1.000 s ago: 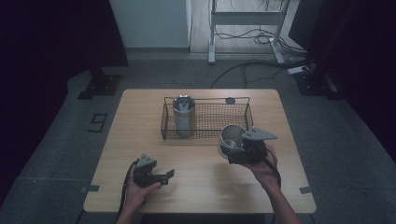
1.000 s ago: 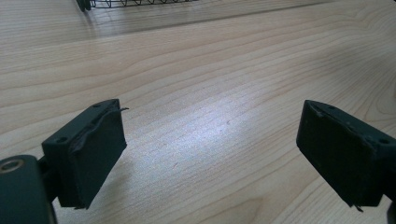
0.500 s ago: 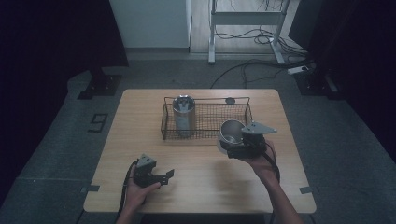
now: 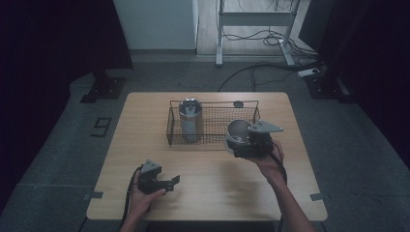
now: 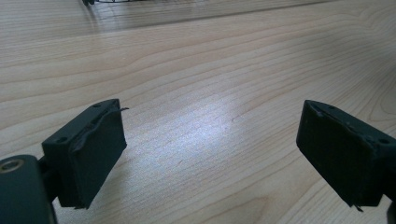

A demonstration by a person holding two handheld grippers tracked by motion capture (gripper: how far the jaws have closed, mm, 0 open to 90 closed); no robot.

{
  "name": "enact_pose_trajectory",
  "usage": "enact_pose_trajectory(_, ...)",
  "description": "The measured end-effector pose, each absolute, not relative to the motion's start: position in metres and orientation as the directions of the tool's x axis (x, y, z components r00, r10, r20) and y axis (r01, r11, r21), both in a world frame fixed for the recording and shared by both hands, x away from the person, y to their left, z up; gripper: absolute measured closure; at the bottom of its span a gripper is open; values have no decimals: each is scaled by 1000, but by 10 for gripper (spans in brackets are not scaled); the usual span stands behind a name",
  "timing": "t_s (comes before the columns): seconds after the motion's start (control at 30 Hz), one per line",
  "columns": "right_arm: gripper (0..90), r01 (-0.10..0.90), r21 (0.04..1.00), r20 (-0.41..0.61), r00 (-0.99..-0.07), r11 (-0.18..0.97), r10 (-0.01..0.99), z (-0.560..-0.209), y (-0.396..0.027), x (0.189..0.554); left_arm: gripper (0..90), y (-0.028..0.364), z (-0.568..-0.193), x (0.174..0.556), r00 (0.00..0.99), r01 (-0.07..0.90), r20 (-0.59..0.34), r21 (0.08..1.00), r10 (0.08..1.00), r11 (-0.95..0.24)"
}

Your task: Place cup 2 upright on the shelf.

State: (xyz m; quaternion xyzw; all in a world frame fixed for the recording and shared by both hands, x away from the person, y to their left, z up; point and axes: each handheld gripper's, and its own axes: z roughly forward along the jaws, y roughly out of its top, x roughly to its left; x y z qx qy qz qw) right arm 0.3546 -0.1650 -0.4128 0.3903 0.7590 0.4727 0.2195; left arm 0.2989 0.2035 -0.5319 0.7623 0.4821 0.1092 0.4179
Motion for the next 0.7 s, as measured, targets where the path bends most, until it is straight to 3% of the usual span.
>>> enact_pose_trajectory(0.7, 78, 399, 885, 42, -583, 240, 812, -408, -159, 380, 80, 205, -532, 299, 512, 642, -235, 744, 827, -186)
